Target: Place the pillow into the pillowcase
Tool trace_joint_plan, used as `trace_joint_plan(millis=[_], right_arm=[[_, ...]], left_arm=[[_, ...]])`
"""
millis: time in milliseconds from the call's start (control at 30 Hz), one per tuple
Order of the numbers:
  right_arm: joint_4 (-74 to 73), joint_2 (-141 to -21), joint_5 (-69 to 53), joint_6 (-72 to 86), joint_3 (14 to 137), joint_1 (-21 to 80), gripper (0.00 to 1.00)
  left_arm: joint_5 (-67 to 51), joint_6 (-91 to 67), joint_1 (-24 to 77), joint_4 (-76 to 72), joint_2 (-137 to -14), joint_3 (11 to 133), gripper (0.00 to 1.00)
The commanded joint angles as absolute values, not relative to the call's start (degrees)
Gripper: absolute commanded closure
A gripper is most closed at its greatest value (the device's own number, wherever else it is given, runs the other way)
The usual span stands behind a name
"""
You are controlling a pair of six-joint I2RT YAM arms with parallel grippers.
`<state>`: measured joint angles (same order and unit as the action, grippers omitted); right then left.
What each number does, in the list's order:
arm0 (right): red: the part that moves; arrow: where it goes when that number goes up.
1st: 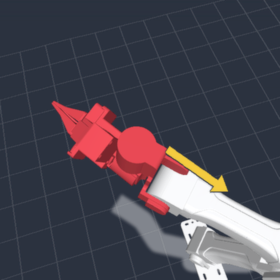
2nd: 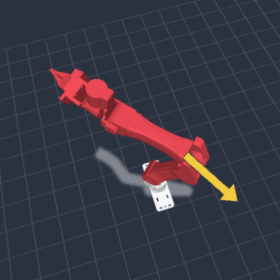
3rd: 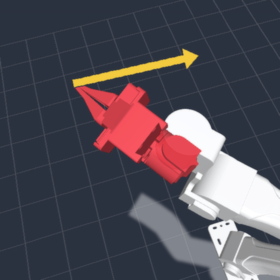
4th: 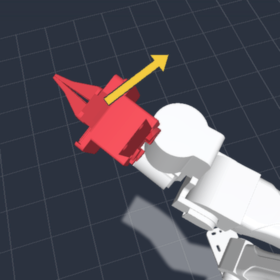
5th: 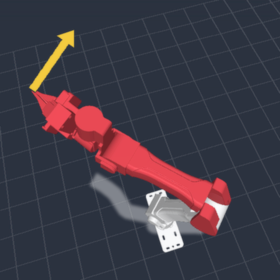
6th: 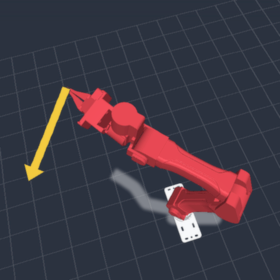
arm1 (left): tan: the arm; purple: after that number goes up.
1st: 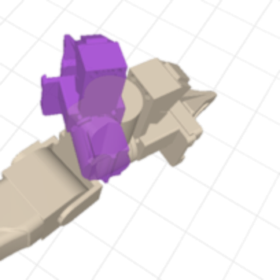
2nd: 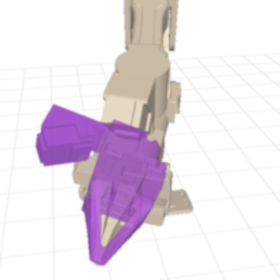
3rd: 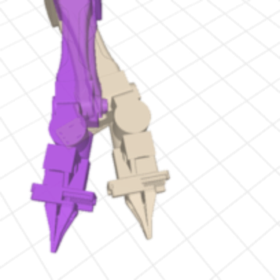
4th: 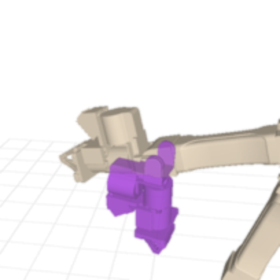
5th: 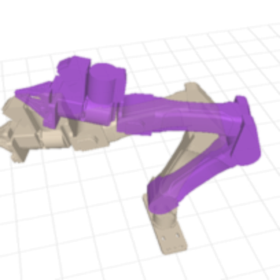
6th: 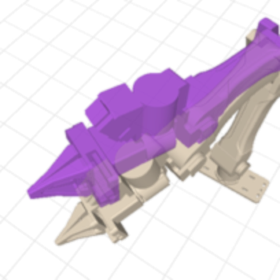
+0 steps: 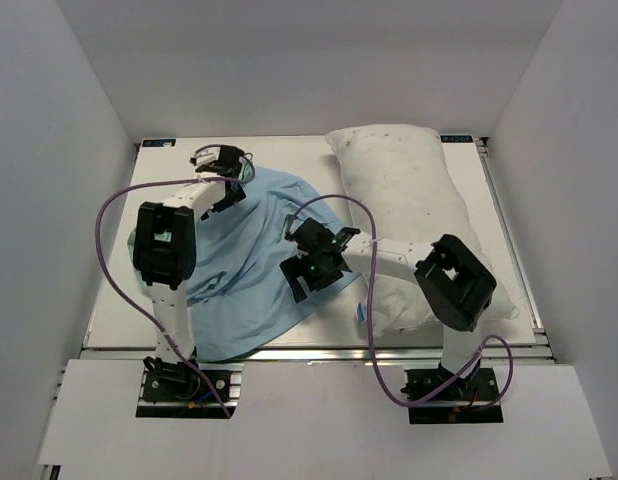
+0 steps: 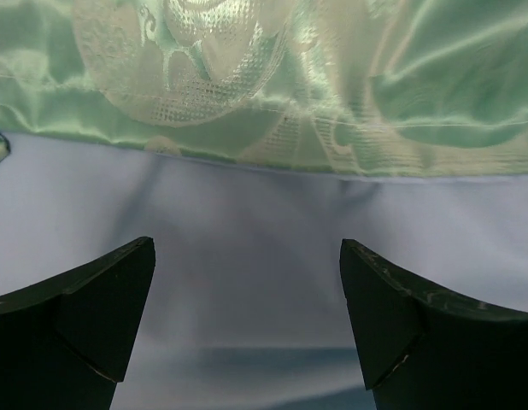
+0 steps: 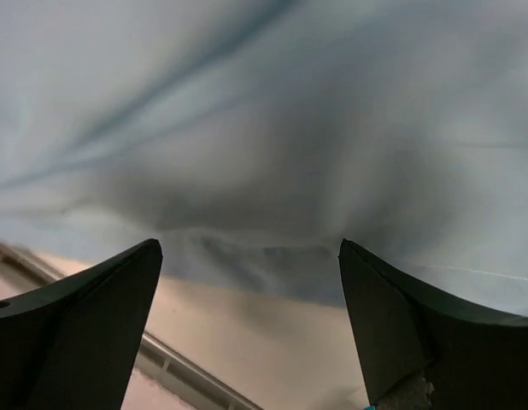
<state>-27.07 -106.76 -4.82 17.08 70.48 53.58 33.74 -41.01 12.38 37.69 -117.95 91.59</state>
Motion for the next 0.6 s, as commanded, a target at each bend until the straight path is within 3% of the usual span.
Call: trace_joint_plan(millis=[0, 333, 567], right_arm=[[-29.0, -109.6, -0.36, 18.29, 72.25, 53.0, 0.11], [-37.08, -126.89, 7.82, 16.44, 89.45, 42.04, 0.11], [-44.29, -143.42, 5.72, 10.2, 120.28, 35.25, 0.11]], left_arm=[[32.26, -36.3, 9.59, 35.68, -118.65, 92.55, 0.02], [30.14, -40.6, -7.46, 37.69, -123.75, 90.88, 0.02], [34.27, -49.1, -9.84, 45.07, -121.99, 88.16, 0.02]])
